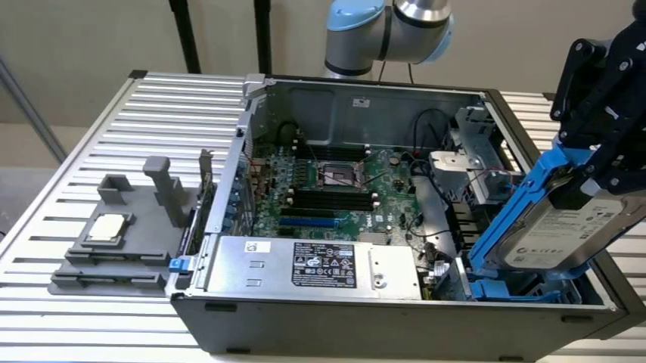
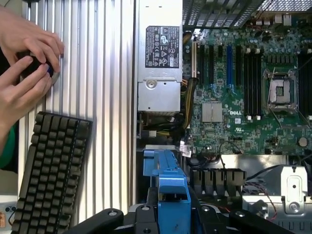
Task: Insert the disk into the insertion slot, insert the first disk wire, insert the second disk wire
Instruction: 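Insert the disk into the insertion slot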
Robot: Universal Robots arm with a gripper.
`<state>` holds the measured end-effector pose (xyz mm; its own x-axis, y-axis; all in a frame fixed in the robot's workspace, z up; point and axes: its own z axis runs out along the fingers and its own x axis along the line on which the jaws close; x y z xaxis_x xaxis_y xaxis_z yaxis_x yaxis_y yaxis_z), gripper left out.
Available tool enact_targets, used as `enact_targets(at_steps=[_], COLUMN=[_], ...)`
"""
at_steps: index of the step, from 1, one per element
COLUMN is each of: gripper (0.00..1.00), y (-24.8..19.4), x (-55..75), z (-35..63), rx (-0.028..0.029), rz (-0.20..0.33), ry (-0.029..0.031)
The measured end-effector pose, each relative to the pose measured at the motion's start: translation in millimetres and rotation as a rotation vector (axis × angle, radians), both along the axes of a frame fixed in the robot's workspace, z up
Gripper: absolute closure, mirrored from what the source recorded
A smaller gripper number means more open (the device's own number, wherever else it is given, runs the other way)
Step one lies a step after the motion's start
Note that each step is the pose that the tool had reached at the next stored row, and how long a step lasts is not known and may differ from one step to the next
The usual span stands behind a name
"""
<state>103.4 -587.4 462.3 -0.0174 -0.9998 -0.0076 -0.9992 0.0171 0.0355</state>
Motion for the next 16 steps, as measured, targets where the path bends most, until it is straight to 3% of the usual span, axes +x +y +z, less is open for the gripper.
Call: enact_targets(at_steps=[16], gripper=[0.68], y=[3.2], x=[2.9], z=[-7.1], rx=[0.0063], rz=[0.008], ry=[-0.0003])
